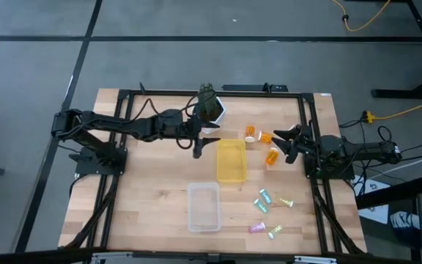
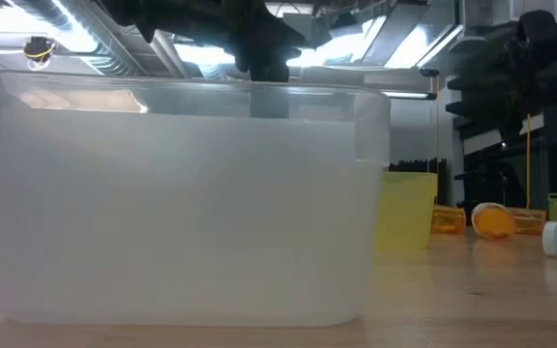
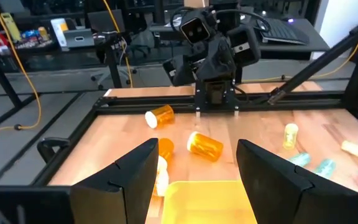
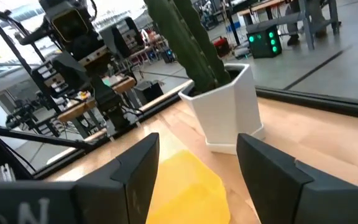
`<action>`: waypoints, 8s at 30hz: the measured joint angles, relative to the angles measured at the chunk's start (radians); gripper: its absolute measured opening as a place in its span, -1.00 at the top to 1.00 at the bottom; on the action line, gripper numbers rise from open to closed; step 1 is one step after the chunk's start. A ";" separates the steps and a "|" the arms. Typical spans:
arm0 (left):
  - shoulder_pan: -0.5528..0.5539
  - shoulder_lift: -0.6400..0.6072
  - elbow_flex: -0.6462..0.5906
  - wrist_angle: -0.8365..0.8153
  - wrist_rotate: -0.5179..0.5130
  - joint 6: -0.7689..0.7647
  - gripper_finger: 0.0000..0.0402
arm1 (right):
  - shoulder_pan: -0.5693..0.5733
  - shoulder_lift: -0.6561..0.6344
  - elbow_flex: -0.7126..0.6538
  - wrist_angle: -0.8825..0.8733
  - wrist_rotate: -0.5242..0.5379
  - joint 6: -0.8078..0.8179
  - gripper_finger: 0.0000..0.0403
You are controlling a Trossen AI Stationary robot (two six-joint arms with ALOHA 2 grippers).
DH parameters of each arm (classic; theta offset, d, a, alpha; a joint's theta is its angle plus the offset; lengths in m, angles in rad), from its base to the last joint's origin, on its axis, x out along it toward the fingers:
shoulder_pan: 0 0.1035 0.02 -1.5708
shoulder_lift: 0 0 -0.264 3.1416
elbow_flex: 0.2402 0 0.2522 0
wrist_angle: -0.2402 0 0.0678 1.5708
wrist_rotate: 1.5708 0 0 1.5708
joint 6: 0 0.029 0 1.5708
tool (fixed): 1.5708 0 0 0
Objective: Pick and place medicine bottles into bin by pill shape (circle, oval)
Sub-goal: Put the large orange pill bottle into the transparent bin
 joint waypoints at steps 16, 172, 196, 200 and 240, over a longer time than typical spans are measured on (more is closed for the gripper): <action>-0.004 0.000 0.000 0.019 0.000 0.003 -0.05 | 0.000 0.000 0.000 -0.021 0.000 0.072 -0.08; -0.022 0.222 0.150 -0.517 -0.061 -0.206 -0.05 | -0.713 1.568 0.845 -0.846 -0.603 -0.782 -0.08; -0.022 0.222 0.150 -0.517 -0.064 -0.206 -0.05 | -0.713 1.612 0.844 -0.846 -0.604 -0.581 0.17; -0.022 0.222 0.150 -0.517 -0.064 -0.206 -0.05 | -0.709 1.612 0.855 -0.905 -0.603 -0.530 0.18; -0.022 0.223 0.150 -0.514 -0.068 -0.206 -0.05 | -0.004 1.017 0.883 -0.651 -0.727 -0.164 0.17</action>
